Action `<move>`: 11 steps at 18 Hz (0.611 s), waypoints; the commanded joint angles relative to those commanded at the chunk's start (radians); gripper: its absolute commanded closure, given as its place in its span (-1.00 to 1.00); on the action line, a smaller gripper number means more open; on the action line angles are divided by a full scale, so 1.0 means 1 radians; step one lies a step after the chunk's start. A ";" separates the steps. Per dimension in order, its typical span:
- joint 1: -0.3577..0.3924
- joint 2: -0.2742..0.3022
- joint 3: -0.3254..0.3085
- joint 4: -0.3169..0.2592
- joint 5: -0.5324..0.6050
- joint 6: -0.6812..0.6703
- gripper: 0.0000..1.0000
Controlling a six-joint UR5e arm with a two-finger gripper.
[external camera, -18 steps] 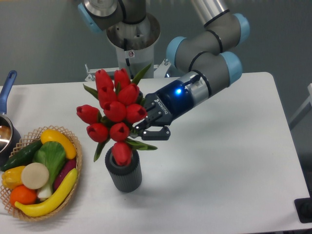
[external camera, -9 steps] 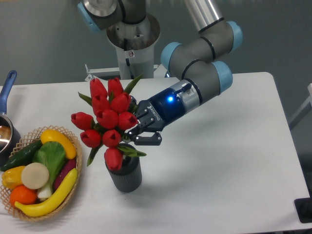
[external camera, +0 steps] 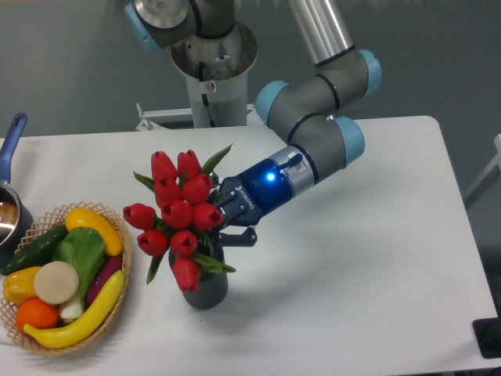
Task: Insert the flowers into the vase
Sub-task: 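Lower the tulip stems into the black vase opening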
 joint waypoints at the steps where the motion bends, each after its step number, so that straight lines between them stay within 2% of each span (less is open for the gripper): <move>1: 0.002 -0.002 -0.005 0.000 0.000 0.002 0.50; 11: 0.014 -0.020 -0.037 0.002 0.009 0.008 0.50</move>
